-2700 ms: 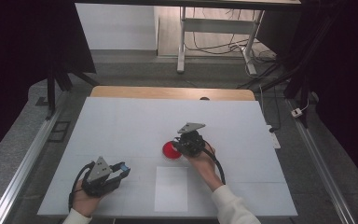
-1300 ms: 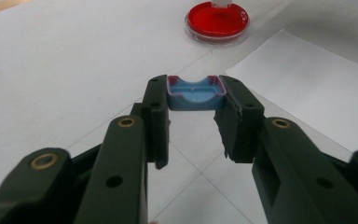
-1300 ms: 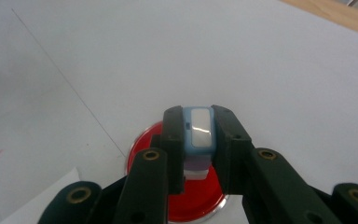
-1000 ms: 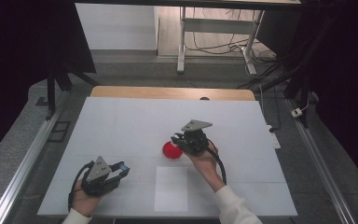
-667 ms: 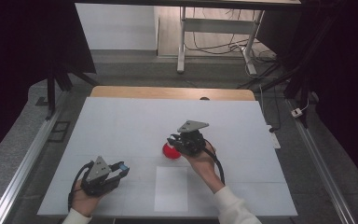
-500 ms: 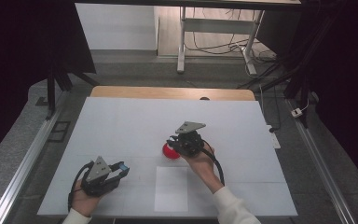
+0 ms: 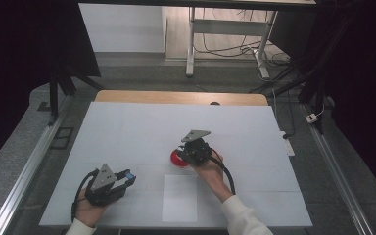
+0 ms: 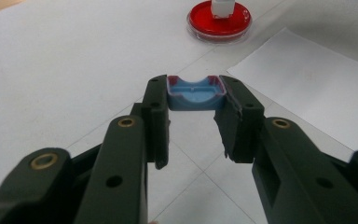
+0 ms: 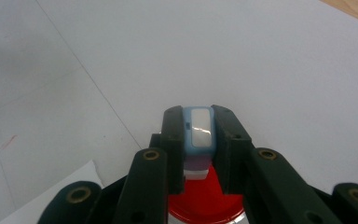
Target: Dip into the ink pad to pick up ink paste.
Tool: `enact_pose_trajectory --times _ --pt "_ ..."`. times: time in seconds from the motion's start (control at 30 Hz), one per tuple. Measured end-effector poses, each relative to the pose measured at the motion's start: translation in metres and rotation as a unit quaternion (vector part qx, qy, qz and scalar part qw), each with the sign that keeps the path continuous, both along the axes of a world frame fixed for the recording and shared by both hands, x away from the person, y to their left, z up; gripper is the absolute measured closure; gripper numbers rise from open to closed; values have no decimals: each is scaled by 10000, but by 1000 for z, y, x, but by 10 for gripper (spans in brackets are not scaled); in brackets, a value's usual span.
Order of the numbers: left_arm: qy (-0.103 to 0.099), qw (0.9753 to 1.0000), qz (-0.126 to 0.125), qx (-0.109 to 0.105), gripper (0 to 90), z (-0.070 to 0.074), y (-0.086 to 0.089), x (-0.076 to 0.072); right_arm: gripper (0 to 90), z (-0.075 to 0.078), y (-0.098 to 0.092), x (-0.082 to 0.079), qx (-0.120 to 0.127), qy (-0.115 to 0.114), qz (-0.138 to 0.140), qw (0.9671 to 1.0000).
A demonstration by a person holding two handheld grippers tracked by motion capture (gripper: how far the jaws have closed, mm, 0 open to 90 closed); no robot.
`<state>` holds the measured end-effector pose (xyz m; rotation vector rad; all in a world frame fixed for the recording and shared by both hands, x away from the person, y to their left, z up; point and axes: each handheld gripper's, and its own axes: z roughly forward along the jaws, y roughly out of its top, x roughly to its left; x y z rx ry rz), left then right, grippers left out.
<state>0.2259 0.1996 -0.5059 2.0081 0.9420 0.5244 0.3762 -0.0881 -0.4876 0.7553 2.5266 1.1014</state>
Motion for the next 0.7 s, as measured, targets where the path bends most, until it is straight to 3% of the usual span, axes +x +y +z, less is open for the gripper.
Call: enact_pose_trajectory --times 0.7 --pt "9 10000 -10 1 654 0 0 0 750 -6 3 1 -81 8 18 10000"
